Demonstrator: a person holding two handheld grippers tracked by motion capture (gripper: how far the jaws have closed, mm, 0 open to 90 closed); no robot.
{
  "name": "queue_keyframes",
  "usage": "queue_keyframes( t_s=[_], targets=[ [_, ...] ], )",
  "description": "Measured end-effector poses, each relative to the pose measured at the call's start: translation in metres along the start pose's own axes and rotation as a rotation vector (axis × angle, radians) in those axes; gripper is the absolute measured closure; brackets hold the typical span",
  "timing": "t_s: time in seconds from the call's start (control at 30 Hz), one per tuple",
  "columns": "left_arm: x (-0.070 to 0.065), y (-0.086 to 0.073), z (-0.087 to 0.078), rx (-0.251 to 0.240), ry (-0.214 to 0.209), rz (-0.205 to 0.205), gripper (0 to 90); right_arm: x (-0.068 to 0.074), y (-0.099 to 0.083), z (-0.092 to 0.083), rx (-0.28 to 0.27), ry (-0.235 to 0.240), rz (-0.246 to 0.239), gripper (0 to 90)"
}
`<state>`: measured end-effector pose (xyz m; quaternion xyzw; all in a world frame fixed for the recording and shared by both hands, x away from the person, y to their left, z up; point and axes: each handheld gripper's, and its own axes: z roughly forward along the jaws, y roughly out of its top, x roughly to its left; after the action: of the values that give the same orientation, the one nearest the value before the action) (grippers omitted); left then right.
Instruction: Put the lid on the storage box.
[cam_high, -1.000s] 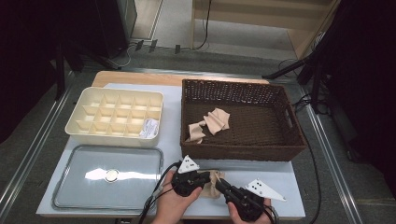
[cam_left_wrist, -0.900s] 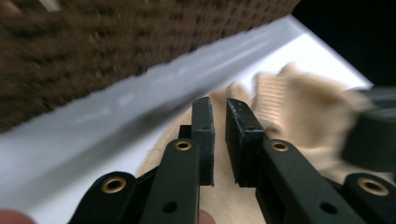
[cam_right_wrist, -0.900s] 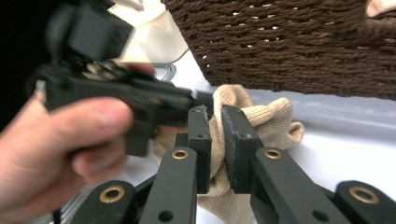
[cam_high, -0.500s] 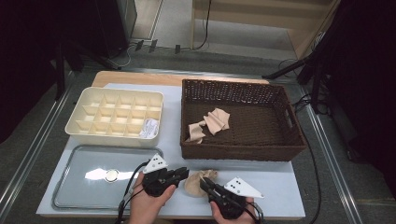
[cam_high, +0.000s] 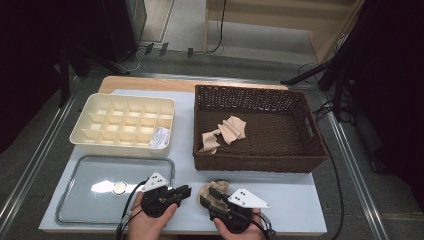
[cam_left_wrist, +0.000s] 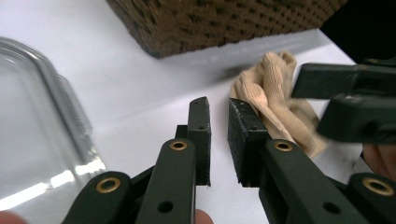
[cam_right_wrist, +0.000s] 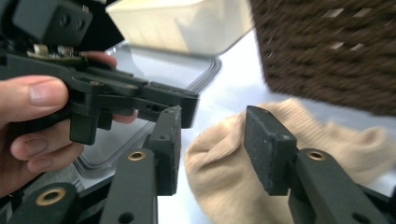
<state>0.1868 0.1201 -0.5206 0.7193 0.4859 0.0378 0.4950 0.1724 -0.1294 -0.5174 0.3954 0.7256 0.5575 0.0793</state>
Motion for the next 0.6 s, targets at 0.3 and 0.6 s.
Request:
queue_keyframes(
  t_s=[0.3, 0.6],
  targets=[
    [-0.013, 0.001, -0.002, 0.014, -0.088, -0.017, 78.7, -0.032, -0.005, -0.039, -0.034, -0.153, 0.09, 60.1],
    [-0.024, -0.001, 0.005, -0.001, -0.097, 0.013, 65.9, -0.033, -0.025, -0.034, 0.003, -0.171, 0.15, 56.4]
  ],
)
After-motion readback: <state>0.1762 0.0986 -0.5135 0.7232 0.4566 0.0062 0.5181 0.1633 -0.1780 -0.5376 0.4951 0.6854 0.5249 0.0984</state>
